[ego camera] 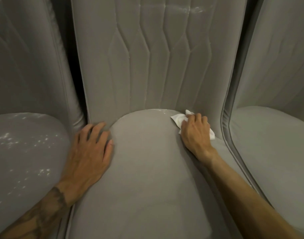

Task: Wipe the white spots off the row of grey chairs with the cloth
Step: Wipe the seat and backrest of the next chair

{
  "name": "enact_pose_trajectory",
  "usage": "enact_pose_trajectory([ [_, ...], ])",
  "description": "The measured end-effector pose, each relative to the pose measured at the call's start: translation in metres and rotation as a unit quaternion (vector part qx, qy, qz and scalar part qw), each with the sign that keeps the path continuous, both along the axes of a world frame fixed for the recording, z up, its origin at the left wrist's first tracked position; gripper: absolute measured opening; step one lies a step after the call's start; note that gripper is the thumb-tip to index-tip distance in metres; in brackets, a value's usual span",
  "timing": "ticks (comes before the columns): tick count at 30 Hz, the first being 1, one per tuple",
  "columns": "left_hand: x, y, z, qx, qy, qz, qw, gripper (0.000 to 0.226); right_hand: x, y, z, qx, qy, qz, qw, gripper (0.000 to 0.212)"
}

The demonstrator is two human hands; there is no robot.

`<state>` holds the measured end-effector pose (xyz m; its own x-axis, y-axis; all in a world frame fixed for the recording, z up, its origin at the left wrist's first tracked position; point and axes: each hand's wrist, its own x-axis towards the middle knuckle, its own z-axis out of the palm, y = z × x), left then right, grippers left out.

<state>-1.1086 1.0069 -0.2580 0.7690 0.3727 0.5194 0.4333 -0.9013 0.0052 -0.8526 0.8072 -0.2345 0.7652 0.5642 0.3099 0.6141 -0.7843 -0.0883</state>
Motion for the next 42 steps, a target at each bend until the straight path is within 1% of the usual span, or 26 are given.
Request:
enact_pose_trajectory([
  [2,0.0,0.0,0.0,-0.003,-0.001,0.0,1.0,0.035,-0.008,-0.016,-0.002,0.004,-0.074,0.014,0.997,0.03],
  [3,0.0,0.0,0.001,-0.004,-0.002,0.0,1.0,0.035,-0.008,-0.015,-0.002,0.001,-0.08,0.015,0.997,0.031],
  [6,0.002,-0.001,0.001,-0.015,-0.011,0.003,1.0,0.035,0.0,0.023,0.001,-0.009,0.048,-0.026,0.998,0.039],
  [7,0.002,-0.001,0.001,-0.015,-0.011,0.006,1.0,0.034,0.005,0.035,-0.001,-0.011,0.068,-0.021,0.997,0.039],
  [10,0.001,-0.001,0.001,-0.017,-0.01,0.003,1.0,0.033,0.013,0.043,-0.004,0.011,0.065,0.03,0.997,0.035],
  [11,0.0,-0.001,0.001,-0.018,-0.009,0.0,1.0,0.033,0.015,0.035,-0.005,0.025,0.06,0.028,0.997,0.035],
  [14,-0.001,-0.002,0.003,-0.024,-0.013,0.002,1.0,0.033,0.012,0.013,-0.007,0.033,0.018,-0.026,0.999,0.031],
  [16,0.0,-0.003,0.004,-0.025,-0.012,0.005,1.0,0.031,0.003,0.025,-0.007,0.023,0.009,-0.036,0.999,0.027],
  [18,0.0,-0.003,0.005,-0.028,-0.011,0.005,1.0,0.03,-0.002,0.051,-0.009,-0.015,0.028,-0.017,0.999,0.034],
  [19,0.0,-0.003,0.005,-0.03,-0.01,0.004,0.999,0.03,-0.003,0.061,-0.008,-0.011,0.045,-0.004,0.999,0.038],
  [22,-0.001,-0.002,0.004,-0.034,-0.01,0.001,0.999,0.029,0.008,0.062,-0.008,-0.003,0.058,0.042,0.997,0.037],
  [24,-0.002,-0.001,0.003,-0.032,-0.011,0.0,0.999,0.03,0.011,0.043,-0.007,0.04,0.049,0.02,0.998,0.036],
  [25,-0.002,-0.001,0.003,-0.031,-0.013,0.002,0.999,0.03,0.011,0.039,-0.009,0.039,0.033,0.008,0.999,0.035],
  [27,0.0,-0.001,0.002,-0.029,-0.012,0.004,1.0,0.029,0.01,0.049,-0.009,0.001,0.029,-0.002,1.0,0.035],
  [30,0.0,-0.001,0.0,-0.026,-0.008,0.007,1.0,0.029,0.003,0.075,-0.009,-0.026,0.061,0.026,0.997,0.035],
  [32,0.0,-0.001,0.0,-0.028,-0.009,0.006,1.0,0.029,0.007,0.069,-0.007,0.003,0.081,0.05,0.995,0.035],
  [34,-0.001,-0.001,0.0,-0.026,-0.007,0.003,1.0,0.03,0.012,0.047,-0.003,0.019,0.06,0.047,0.997,0.039],
  [36,-0.001,-0.001,0.001,-0.024,-0.004,0.005,1.0,0.03,0.01,0.04,-0.001,-0.008,0.03,0.032,0.999,0.043],
  [37,-0.001,-0.001,0.001,-0.024,-0.002,0.008,1.0,0.03,0.005,0.048,-0.001,-0.017,0.033,0.032,0.999,0.045],
  [38,0.0,-0.001,0.001,-0.023,0.0,0.011,1.0,0.03,0.0,0.06,0.0,-0.024,0.043,0.037,0.998,0.043],
  [40,0.001,-0.002,0.0,-0.023,0.001,0.013,1.0,0.031,-0.006,0.081,-0.002,-0.025,0.059,0.069,0.996,0.032],
  [42,0.001,0.0,-0.001,-0.019,0.002,0.012,1.0,0.031,-0.005,0.082,-0.002,-0.007,0.079,0.102,0.992,0.027],
])
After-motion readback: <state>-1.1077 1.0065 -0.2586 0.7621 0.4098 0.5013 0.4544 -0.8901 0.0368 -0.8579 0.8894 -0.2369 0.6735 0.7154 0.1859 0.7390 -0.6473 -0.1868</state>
